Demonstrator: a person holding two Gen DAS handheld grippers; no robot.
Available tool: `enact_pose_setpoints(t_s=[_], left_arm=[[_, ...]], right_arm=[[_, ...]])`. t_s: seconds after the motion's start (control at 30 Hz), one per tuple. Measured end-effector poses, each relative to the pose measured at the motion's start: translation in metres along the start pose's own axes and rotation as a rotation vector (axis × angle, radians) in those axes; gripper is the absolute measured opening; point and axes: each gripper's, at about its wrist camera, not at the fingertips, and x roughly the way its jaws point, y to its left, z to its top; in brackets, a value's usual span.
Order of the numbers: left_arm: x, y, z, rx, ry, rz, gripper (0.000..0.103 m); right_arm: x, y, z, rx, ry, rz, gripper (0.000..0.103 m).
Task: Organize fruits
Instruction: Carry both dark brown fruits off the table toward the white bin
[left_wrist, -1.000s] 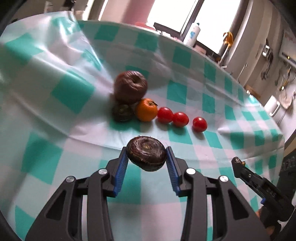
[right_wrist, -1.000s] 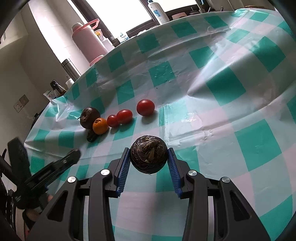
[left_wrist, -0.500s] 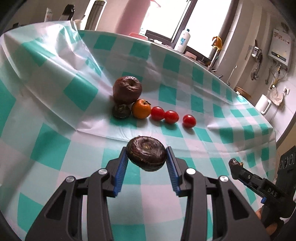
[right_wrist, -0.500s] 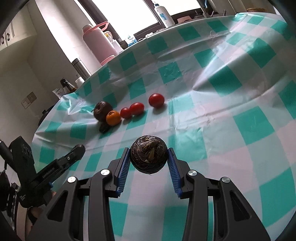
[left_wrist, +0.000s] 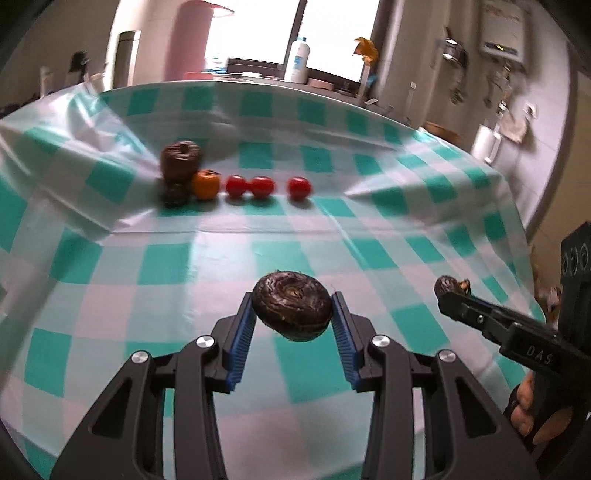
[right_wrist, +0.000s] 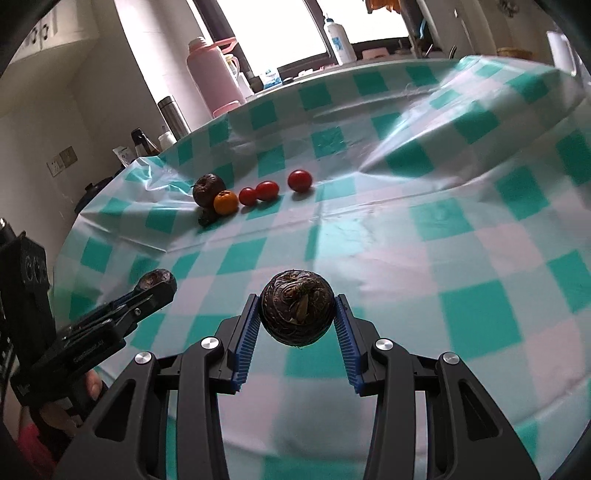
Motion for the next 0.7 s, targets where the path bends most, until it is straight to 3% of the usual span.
enact_pose_setpoints(t_s=[0.37, 0.7], left_arm=[[-0.001, -0.067, -0.025, 0.171, 0.049, -0.038, 0.041], [0.0, -0.121, -0.044, 0.321, 0.087, -0.072, 0.041]], right_arm=[[-0.054, -0.044, -0.035, 0.001, -0.047, -0.071, 0.041], [-0.089, -0.091, -0.06, 0.084, -0.081, -0.113, 0.041]])
